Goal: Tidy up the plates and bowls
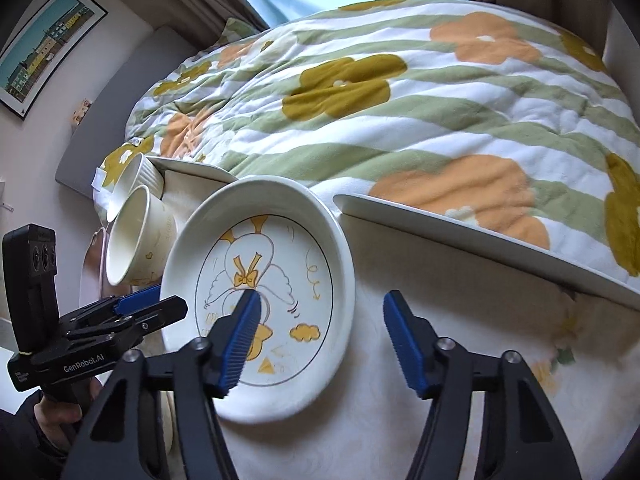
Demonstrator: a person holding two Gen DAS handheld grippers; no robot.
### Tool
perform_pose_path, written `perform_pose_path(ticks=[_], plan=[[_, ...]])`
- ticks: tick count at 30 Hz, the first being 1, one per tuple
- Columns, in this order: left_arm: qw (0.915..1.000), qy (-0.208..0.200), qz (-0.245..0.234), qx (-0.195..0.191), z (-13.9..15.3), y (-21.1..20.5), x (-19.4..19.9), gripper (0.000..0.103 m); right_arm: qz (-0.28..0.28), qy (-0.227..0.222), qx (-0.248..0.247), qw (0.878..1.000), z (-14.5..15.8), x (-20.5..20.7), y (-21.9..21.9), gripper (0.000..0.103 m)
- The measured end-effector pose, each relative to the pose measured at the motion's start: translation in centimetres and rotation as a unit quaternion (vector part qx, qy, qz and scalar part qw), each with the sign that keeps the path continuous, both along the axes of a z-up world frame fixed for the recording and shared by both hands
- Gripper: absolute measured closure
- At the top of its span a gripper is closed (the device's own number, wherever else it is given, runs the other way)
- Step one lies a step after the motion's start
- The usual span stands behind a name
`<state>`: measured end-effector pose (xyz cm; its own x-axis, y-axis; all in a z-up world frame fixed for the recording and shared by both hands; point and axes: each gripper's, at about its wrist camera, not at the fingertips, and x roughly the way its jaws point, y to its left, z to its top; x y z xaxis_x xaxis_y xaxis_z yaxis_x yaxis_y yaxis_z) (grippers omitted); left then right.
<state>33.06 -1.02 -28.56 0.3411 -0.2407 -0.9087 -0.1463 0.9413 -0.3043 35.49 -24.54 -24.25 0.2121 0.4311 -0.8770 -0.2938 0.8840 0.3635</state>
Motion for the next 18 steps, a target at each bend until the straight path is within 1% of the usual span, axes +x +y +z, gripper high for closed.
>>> perform_pose_path(ticks=[1,2,3,5,7,8,9,11,15,18], plan=[[1.0,0.003,0.0,0.0,-0.2,0.1,0.1,0.058,0.004,0.001,-0.001,1.0,-0.4,0.2,0.2,0.052],[1.0,0.008,-0.001,0.0,-0.4,0.1,0.3,0.063,0.007,0.001,0.0,1.0,-0.6,0.3,0.3,0.056],[0.9999,0.01,0.0,0.002,-0.6,0.1,0.4,0.065,0.008,0.002,0.001,1.0,-0.8,0.5,0.3,0.058],[0.9998,0.011,0.004,0.015,-0.9,0.1,0.4,0.066,0.008,0.004,0.007,1.0,-1.2,0.6,0.2,0.066],[0.9998,0.013,0.005,0.015,-1.2,0.2,0.5,0.075,0.005,0.006,0.017,1.0,-1.5,0.7,0.0,0.067],[0.9998,0.014,0.005,0.017,-1.3,0.2,0.5,0.08,0.004,0.005,0.018,1.0,-1.6,0.8,-0.1,0.07],[0.9997,0.013,0.003,0.019,-1.4,0.2,0.5,0.082,0.003,0.003,0.019,1.0,-1.7,0.8,-0.2,0.072],[0.9998,0.009,-0.002,0.018,-1.3,0.0,0.5,0.086,0.003,0.003,0.023,1.0,-1.8,0.8,-0.3,0.085],[0.9997,0.009,-0.004,0.021,-1.2,0.0,0.4,0.086,0.004,0.001,0.02,1.0,-1.9,0.8,-0.1,0.087],[0.9993,0.009,-0.01,0.034,-1.0,-0.3,0.2,0.086,0.003,-0.001,0.022,1.0,-1.8,0.7,-0.1,0.087]])
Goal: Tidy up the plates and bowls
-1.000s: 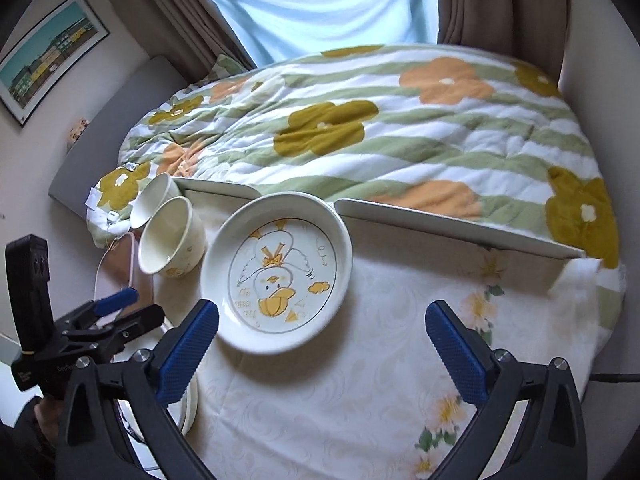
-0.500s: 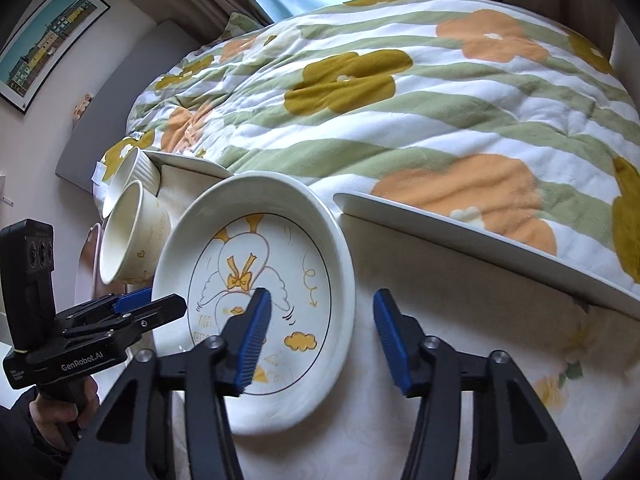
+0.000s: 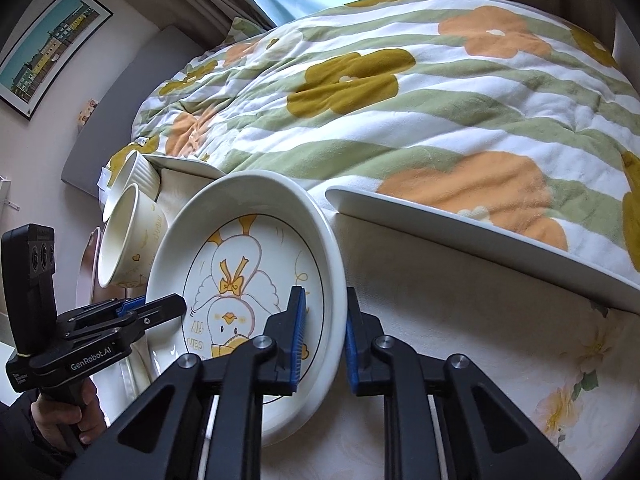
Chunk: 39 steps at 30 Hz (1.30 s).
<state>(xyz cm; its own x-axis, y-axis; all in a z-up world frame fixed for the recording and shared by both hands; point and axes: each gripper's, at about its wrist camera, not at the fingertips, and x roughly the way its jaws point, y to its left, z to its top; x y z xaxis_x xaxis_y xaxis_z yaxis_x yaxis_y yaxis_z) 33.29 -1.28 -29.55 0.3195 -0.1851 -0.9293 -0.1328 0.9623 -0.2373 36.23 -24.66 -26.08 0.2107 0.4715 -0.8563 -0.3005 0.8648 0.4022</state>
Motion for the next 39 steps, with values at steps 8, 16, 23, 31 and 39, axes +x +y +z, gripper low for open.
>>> perform_pose_path(ticks=[8,16,23,31,39], plan=[[0.9994,-0.032,-0.011,0.008,2.9,-0.7,-0.9,0.086,-0.015,-0.016,0.02,1.0,2.0,-1.4,-0.9,0.087],[0.9959,-0.085,-0.028,0.01,8.8,-0.7,-4.1,0.086,-0.03,-0.051,0.027,0.998,7.5,-5.2,-1.5,0.087],[0.9919,-0.123,-0.032,0.004,12.8,1.3,-9.3,0.086,-0.019,-0.083,0.023,0.996,11.6,-10.7,-0.2,0.087],[0.9942,-0.104,-0.023,0.017,14.1,5.5,-16.6,0.086,0.0,-0.091,0.044,0.995,12.4,-17.2,3.2,0.087],[0.9954,-0.082,-0.046,0.018,11.9,9.4,-20.0,0.086,-0.019,-0.055,0.039,0.998,9.8,-21.1,6.8,0.087]])
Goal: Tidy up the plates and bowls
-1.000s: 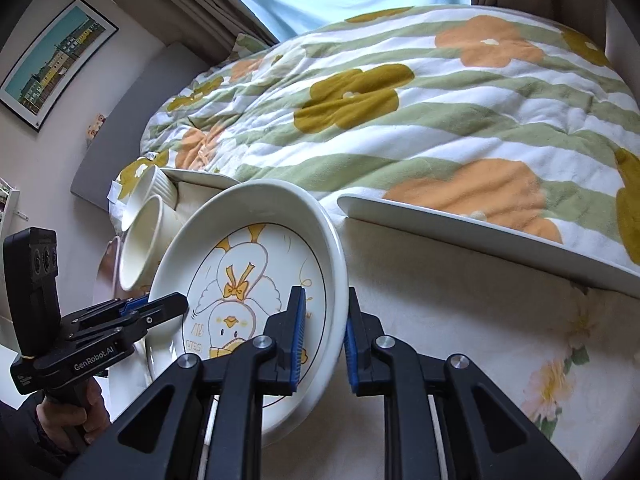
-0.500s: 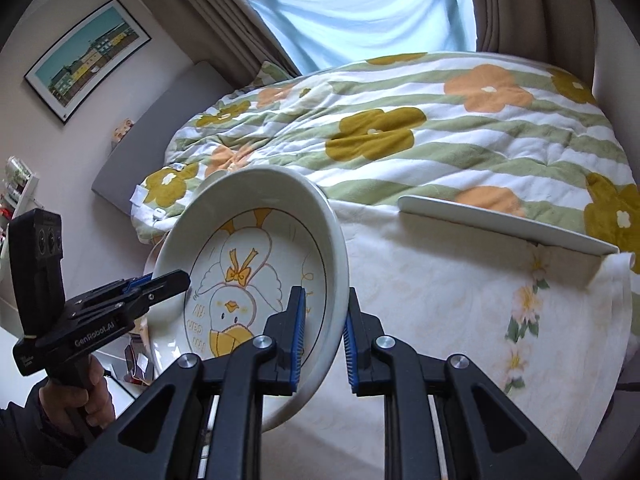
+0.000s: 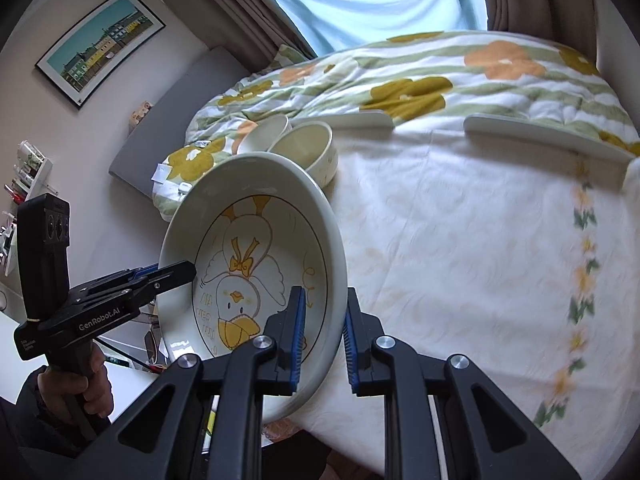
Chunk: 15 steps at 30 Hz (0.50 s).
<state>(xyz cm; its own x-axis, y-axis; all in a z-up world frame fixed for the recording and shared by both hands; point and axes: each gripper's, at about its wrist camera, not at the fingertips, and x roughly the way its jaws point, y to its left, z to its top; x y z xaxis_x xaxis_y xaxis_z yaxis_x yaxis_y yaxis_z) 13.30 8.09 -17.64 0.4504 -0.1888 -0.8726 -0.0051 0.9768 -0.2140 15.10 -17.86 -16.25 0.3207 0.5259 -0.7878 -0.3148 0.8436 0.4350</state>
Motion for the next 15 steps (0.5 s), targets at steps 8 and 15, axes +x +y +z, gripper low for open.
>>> perform_pose_path(ticks=[8,15], plan=[[0.9984,0.035,-0.044,-0.002,-4.6,2.5,1.0,0.086,-0.05,0.047,-0.02,0.997,-3.7,-0.9,2.7,0.087],[0.9956,0.062,-0.066,-0.022,-7.4,3.8,2.6,0.086,-0.076,0.074,-0.05,0.993,-5.3,-0.4,3.9,0.087]])
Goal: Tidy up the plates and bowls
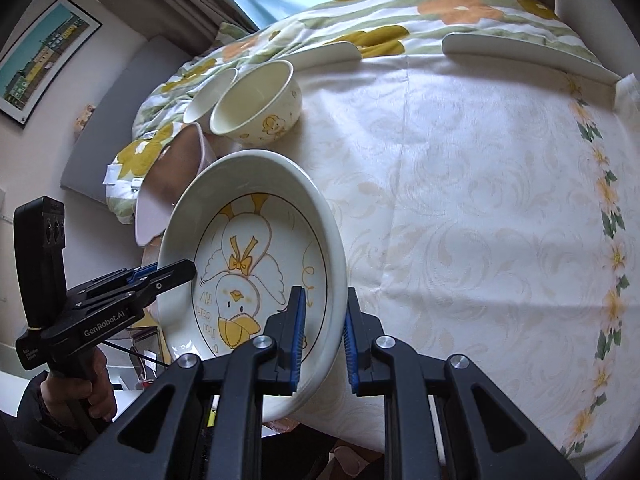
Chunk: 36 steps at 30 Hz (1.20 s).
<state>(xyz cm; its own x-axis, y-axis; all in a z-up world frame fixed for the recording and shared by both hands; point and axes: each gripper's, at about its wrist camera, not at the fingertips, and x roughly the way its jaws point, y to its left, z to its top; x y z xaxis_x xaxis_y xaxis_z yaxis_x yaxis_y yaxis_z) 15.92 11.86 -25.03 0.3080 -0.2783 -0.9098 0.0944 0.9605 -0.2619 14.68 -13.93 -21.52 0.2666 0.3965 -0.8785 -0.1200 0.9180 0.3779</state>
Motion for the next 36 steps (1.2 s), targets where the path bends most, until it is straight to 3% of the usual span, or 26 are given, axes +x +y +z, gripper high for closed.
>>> perform_pose_path(ticks=[9,17,26,31,36], plan=[[0.9998,0.013,-0.016,0.005,-1.6,0.6,1.2,0.086,-0.007,0.009,-0.022,1.0,-0.7,-0.1,1.4,0.087],[0.9965,-0.006,-0.032,0.077,-1.8,-1.1,0.9,0.086,-0.005,0.006,-0.032,0.999,-0.8,-0.2,1.7,0.087],[0.9751,-0.057,-0.066,0.204,-1.5,-3.6,-0.1,0.086,0.008,-0.004,-0.045,0.999,-0.8,-0.2,2.3,0.087],[0.9676,-0.072,-0.074,0.23,-1.2,-3.8,-0.6,0.086,0.019,-0.011,-0.064,0.998,-0.8,-0.3,2.9,0.087],[0.9626,-0.081,-0.076,0.247,-0.8,-4.1,-1.0,0.086,0.049,-0.028,-0.119,0.991,-0.9,-0.3,4.3,0.087]])
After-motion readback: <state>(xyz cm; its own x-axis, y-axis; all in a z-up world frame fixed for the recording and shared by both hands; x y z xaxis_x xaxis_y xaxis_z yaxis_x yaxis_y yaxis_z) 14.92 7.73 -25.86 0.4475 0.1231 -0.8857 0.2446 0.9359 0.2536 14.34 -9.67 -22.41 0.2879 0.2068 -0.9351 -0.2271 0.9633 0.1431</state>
